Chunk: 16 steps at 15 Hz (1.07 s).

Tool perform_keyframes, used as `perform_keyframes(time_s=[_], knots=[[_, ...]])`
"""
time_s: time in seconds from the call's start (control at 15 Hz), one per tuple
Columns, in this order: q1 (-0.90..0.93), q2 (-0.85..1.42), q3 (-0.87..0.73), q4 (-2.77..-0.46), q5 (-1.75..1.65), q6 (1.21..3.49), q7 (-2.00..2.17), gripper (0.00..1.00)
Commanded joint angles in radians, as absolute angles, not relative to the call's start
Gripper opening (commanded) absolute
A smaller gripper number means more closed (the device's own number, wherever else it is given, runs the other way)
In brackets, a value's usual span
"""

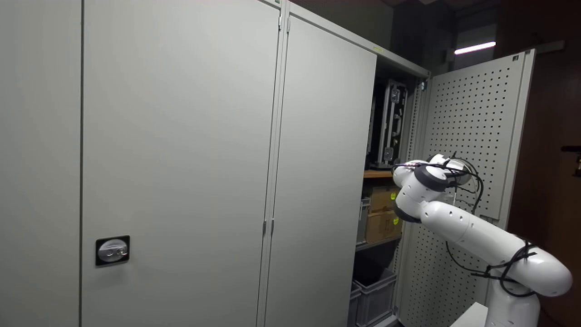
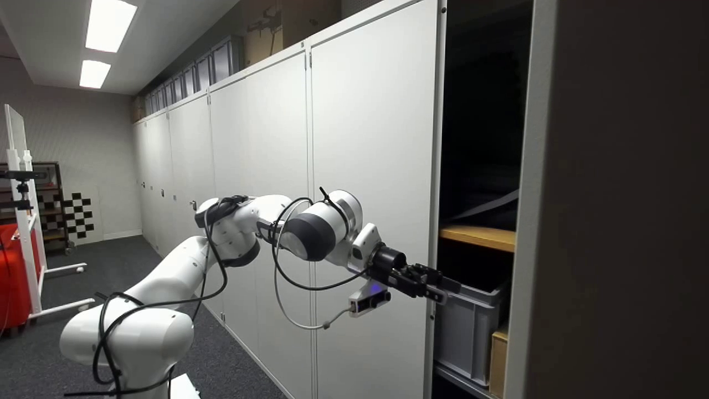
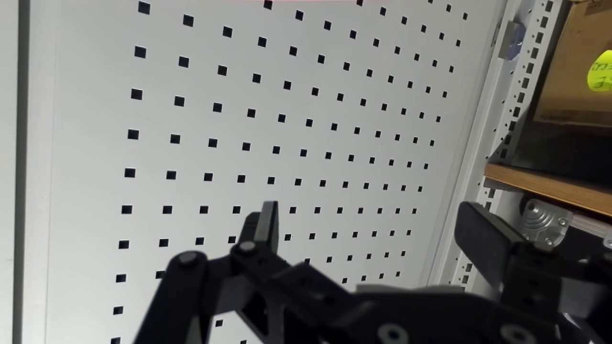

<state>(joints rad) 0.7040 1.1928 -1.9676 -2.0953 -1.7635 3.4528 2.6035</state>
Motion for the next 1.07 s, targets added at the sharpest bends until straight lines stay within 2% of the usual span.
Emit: perform_keyframes(time_s=[0.0, 0.13, 0.2, 0.93, 1.0], knots=[[0.676, 1.204, -1.982, -2.092, -1.774, 3.453, 2.603, 1.0], [0.652, 1.206, -1.977, -2.087, -1.772, 3.453, 2.603, 1.0], [0.641, 1.207, -1.973, -2.085, -1.771, 3.453, 2.603, 0.81], [0.483, 1.217, -1.947, -2.063, -1.756, 3.453, 2.603, 0.0], [0.466, 1.221, -1.946, -2.061, -1.754, 3.453, 2.603, 0.0]])
